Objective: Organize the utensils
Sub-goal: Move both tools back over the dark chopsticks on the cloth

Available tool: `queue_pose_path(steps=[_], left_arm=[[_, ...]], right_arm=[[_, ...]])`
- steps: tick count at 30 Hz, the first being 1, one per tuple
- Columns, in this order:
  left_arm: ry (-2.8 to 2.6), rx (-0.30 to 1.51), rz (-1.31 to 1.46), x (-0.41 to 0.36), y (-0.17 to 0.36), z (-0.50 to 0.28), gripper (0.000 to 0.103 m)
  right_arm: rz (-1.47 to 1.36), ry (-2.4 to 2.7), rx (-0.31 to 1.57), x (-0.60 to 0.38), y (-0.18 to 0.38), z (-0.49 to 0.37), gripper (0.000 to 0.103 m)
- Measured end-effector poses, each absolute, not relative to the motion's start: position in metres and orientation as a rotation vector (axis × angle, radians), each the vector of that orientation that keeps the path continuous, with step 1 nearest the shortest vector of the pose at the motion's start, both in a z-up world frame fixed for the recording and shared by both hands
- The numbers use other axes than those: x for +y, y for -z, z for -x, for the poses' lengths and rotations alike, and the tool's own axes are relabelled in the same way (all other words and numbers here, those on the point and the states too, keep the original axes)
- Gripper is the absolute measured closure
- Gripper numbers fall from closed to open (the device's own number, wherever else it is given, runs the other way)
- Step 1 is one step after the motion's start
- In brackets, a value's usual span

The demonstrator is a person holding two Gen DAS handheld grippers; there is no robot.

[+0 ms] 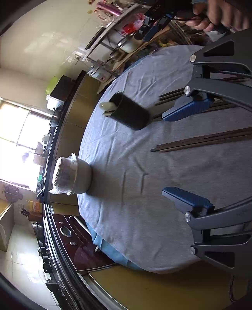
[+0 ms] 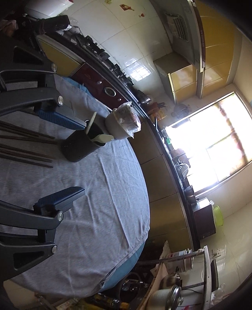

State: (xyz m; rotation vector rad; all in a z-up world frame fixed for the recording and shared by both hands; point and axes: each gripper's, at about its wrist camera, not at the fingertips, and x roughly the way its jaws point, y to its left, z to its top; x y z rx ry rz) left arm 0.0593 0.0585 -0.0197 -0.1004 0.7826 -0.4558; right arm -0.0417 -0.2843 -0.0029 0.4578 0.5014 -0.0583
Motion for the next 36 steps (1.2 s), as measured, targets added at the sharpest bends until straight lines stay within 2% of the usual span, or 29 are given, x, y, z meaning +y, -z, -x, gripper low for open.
queue_pose_path(steps=[8, 15, 26, 36], left_arm=[[0.466, 0.803, 0.075, 0.066, 0.022, -0.032, 0.032], [0.39, 0.905, 0.095, 0.085, 0.039, -0.056, 0.029], [0.246, 0.882, 0.064, 0.133, 0.033, -0.07, 0.029], [0.333, 0.95, 0.061, 0.101, 0.05, -0.071, 0.029]], right_arm=[[-0.441, 0.074, 0.553, -0.283, 0.015, 0.075, 0.039], [-0.452, 0.12, 0.591, -0.295, 0.03, 0.085, 0.039], [-0.508, 0.222, 0.606, -0.344, 0.043, 0.092, 0.039], [-0.511, 0.177, 0.832, -0.34, 0.088, 0.064, 0.039]])
